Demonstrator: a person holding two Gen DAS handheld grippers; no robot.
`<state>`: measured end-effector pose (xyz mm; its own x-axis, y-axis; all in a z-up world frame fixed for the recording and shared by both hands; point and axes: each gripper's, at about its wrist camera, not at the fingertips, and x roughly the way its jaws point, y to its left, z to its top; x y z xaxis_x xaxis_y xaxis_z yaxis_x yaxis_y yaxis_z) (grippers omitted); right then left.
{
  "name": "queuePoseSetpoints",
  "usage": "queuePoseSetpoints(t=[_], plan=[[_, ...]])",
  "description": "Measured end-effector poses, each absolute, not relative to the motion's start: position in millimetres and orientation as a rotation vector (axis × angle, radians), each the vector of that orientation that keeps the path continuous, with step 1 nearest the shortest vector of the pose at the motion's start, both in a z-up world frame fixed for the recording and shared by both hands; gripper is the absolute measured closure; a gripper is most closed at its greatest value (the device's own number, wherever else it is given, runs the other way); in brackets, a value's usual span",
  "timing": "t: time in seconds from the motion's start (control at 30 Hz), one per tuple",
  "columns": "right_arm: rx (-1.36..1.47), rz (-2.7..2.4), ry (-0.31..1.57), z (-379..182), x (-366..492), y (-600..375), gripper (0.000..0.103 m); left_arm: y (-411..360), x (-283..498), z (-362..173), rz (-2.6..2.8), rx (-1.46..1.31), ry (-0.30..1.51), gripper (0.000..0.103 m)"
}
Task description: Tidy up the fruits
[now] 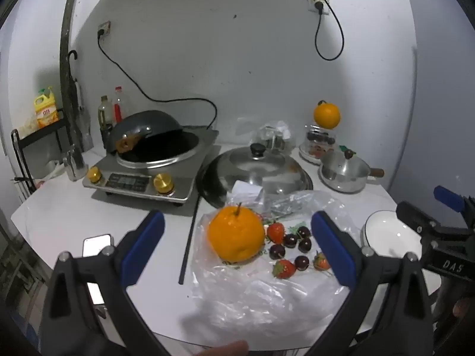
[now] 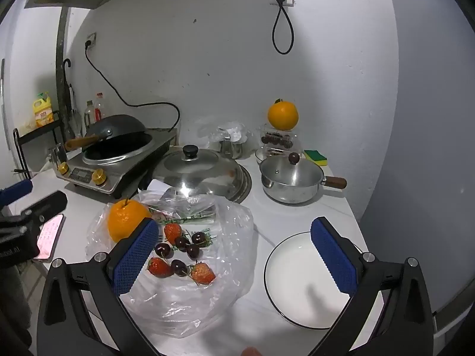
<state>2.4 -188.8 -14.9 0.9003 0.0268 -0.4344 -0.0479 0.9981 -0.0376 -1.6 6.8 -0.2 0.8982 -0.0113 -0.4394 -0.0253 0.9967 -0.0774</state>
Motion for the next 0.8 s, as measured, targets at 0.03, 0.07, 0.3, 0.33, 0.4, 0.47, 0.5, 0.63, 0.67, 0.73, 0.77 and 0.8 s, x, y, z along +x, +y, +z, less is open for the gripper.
queuePoseSetpoints(t=[0.03, 0.07, 0.3, 0.33, 0.4, 0.47, 0.5, 0.63, 0.67, 0.73, 0.77, 0.8], plan=[[-0.047, 0.039, 0.450, -15, 2, -189, 0.000, 11, -1, 0, -0.004, -0.093, 0.463, 0.003], [-0.046, 0.041, 0.452, -16, 1, -189, 0.000, 5, 0, 0, 0.000, -0.054, 0.463, 0.003], [-0.052, 0.057, 0.454, -9, 6, -179, 0.000, 3, 6, -9, -0.009, -0.043, 0.492, 0.003], [-0.054, 0.059, 0.454, -9, 8, -178, 0.000, 3, 7, -10, -0.015, -0.045, 0.498, 0.003], [-0.056, 0.061, 0.459, -9, 13, -176, 0.000, 4, 8, -11, -0.018, -0.044, 0.506, 0.004], [-0.061, 0.079, 0.444, -8, 4, -178, 0.000, 4, 8, -12, -0.013, -0.045, 0.501, 0.004], [-0.061, 0.081, 0.446, -8, 4, -177, 0.000, 5, 8, -12, -0.012, -0.049, 0.499, 0.004], [-0.059, 0.082, 0.445, -8, 3, -177, 0.000, 9, 10, -14, 0.001, -0.050, 0.502, 0.003], [-0.058, 0.081, 0.445, -8, 3, -177, 0.000, 9, 11, -15, 0.002, -0.049, 0.504, 0.004], [-0.057, 0.082, 0.446, -8, 5, -177, 0.000, 9, 11, -15, 0.001, -0.049, 0.507, 0.004], [-0.058, 0.082, 0.447, -8, 5, -177, 0.000, 9, 10, -16, 0.000, -0.049, 0.506, 0.004], [-0.058, 0.083, 0.446, -8, 5, -177, 0.000, 8, 10, -16, -0.002, -0.049, 0.506, 0.004]])
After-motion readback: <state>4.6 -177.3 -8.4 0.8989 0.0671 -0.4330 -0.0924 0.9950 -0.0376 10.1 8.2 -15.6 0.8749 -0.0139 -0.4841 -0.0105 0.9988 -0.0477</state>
